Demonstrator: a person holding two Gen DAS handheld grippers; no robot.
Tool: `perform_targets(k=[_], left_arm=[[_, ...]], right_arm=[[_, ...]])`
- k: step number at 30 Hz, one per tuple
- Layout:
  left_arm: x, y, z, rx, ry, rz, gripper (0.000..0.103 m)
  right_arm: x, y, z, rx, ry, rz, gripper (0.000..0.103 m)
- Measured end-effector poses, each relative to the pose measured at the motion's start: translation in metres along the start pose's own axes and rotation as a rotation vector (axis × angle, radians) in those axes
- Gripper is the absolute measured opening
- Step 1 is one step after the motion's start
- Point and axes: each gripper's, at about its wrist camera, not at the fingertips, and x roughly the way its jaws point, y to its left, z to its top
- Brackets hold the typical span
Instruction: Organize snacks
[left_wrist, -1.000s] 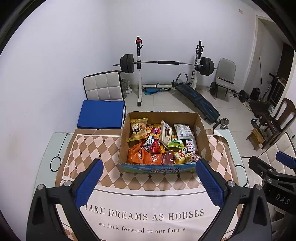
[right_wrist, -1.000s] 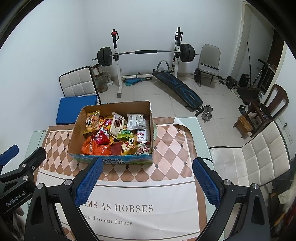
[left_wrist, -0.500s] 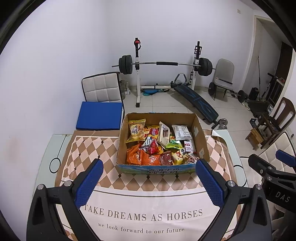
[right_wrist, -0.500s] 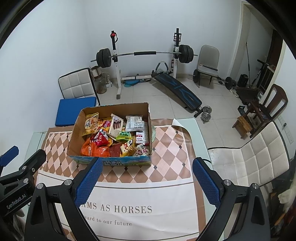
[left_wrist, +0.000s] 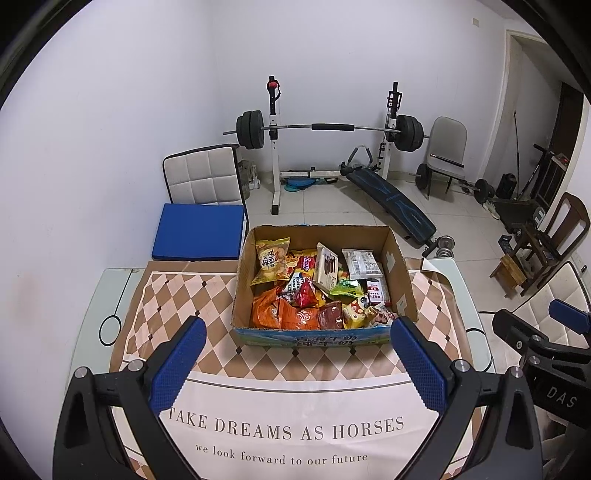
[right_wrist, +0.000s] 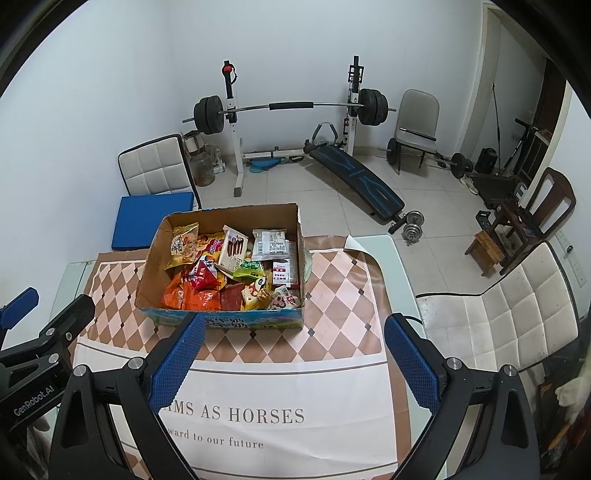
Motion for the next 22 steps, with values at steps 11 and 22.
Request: perform_targets(k=[11, 22], left_arm=[[-0.0005, -0.0004, -0.0002, 0.001, -0.002, -0.001, 0.102], [-0.0036, 0.0014, 0.0, 0.011, -0.012, 0.009, 0.102]], right_arm=[[-0.003, 0.0, 0.0019, -0.007, -0.009, -0.003, 0.1], [-0.0078, 0.0014, 0.0068, -0.011, -0.017, -0.003, 0.1]])
